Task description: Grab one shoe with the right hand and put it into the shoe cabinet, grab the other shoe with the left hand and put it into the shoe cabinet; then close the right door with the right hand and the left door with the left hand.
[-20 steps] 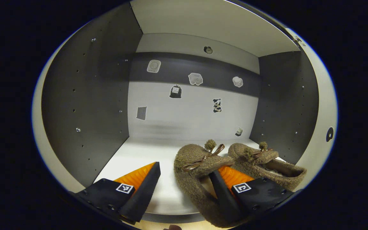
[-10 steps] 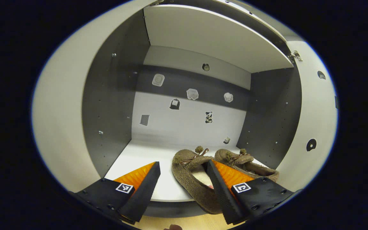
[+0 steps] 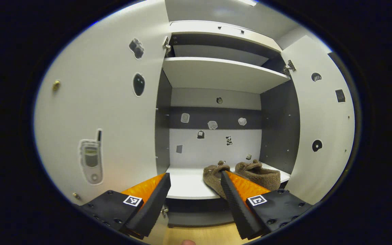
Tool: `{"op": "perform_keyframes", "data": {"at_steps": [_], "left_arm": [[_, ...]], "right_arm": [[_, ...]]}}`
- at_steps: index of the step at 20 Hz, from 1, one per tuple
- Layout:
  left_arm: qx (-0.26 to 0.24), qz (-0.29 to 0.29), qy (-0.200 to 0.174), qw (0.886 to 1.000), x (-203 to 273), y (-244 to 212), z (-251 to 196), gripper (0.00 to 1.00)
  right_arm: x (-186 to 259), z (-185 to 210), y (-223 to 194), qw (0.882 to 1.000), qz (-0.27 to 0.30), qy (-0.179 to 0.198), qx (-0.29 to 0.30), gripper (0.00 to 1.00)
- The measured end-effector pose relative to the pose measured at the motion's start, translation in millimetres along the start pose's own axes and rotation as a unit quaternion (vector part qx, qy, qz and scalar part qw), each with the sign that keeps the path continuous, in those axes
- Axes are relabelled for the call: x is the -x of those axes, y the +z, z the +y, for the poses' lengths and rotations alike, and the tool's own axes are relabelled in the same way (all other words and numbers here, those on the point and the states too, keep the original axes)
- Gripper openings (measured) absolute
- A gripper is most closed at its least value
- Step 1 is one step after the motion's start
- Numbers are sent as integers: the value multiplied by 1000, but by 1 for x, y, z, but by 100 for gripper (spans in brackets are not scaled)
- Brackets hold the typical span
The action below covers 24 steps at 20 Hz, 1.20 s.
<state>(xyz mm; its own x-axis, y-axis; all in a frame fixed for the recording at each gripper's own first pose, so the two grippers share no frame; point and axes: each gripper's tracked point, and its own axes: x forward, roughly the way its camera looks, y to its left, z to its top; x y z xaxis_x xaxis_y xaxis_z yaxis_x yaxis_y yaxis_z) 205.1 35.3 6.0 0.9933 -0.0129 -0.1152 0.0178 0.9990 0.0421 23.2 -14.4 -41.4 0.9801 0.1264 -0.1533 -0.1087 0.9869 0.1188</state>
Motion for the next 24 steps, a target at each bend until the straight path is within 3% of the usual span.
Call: {"op": "perform_keyframes", "data": {"at_steps": [3, 4, 8, 11, 14, 18, 21, 24], "left_arm": [[-7, -12, 24, 1000, 50, -9, 5, 96], [-3, -12, 29, 1000, 67, -15, 6, 99], [25, 5, 45, 999, 129, -48, 9, 96], [65, 7, 33, 997, 158, -64, 5, 96], [69, 14, 47, 996, 178, -79, 11, 96], [33, -17, 89, 995, 193, -73, 26, 94], [44, -10, 80, 996, 197, -79, 19, 96], [39, 0, 74, 997, 199, -86, 15, 97]], "right_arm": [[1, 17, -6, 1000, -1, 22, -8, 93], [1, 22, -8, 1000, 1, 29, -11, 93], [3, 37, -16, 999, 1, 45, -9, 93], [5, 43, -19, 998, 6, 53, -17, 93], [7, 40, -13, 999, -1, 50, -22, 93], [12, 8, 1, 998, -25, 22, -44, 93], [10, -43, 21, 999, -37, -23, -19, 93], [7, -98, 69, 995, -70, -70, 5, 93]]}}
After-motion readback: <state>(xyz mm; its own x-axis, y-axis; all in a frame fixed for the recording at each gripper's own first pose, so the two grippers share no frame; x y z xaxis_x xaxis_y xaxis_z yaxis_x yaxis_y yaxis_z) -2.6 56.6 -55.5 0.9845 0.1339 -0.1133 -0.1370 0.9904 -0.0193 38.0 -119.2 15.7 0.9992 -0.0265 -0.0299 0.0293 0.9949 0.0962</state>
